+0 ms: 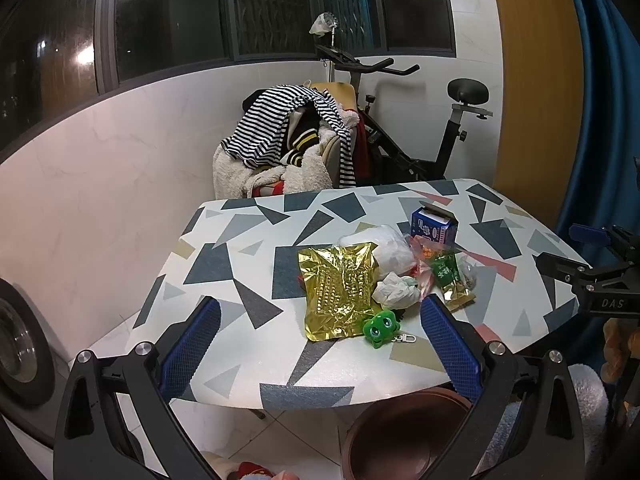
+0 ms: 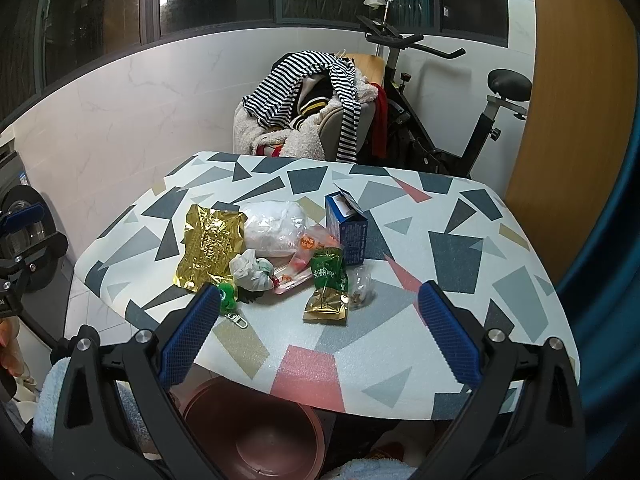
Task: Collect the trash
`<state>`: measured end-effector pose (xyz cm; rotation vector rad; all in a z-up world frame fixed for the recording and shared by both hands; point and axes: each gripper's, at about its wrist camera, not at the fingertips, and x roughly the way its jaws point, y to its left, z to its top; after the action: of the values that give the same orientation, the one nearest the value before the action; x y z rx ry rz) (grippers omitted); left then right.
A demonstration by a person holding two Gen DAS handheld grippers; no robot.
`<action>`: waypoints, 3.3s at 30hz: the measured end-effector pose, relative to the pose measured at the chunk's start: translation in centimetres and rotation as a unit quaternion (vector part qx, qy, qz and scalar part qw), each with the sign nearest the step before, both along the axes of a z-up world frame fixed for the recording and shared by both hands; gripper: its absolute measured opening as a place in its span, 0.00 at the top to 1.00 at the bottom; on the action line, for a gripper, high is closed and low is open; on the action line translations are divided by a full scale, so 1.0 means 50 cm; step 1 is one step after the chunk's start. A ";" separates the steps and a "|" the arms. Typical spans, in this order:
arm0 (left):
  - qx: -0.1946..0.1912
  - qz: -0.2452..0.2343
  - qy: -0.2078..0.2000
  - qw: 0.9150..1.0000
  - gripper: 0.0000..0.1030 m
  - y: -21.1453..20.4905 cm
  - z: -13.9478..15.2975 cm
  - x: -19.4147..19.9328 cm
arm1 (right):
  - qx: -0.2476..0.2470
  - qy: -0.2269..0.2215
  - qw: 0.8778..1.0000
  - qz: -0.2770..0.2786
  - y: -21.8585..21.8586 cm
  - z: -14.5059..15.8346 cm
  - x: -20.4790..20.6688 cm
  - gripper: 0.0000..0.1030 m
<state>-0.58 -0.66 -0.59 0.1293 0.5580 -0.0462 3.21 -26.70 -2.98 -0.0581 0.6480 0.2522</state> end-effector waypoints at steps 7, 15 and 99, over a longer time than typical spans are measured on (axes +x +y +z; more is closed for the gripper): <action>-0.001 -0.001 0.000 1.000 0.05 0.000 0.000 0.000 | -0.002 0.000 1.000 0.001 0.006 -0.008 -0.005 0.05; -0.003 -0.001 0.002 1.000 0.05 -0.007 -0.004 -0.007 | 0.000 0.001 1.000 0.001 0.006 -0.009 -0.007 0.05; -0.263 -0.038 0.200 0.943 0.30 0.109 -0.308 0.419 | 0.155 0.086 0.984 0.011 0.015 -0.213 0.203 0.48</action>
<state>20.37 4.81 -15.99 -0.3907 0.9279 -0.3007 13.35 -25.96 -13.63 0.2582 0.7726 0.3802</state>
